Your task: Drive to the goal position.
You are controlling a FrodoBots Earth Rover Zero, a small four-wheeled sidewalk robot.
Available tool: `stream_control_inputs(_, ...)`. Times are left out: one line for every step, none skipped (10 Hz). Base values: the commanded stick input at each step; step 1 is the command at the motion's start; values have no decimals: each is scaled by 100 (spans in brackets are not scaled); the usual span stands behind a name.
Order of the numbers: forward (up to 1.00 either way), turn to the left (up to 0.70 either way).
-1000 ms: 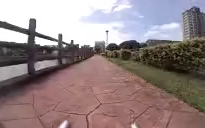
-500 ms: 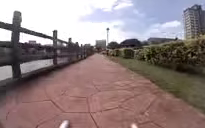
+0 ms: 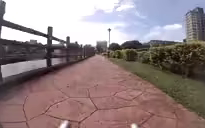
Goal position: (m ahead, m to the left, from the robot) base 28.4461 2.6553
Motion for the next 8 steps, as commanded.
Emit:
stream_control_inputs(100, 0)
stream_control_inputs(100, 0)
stream_control_inputs(100, 0)
stream_control_inputs(100, 0)
stream_control_inputs(100, 0)
stream_control_inputs(100, 0)
stream_control_inputs(100, 0)
stream_control_inputs(100, 0)
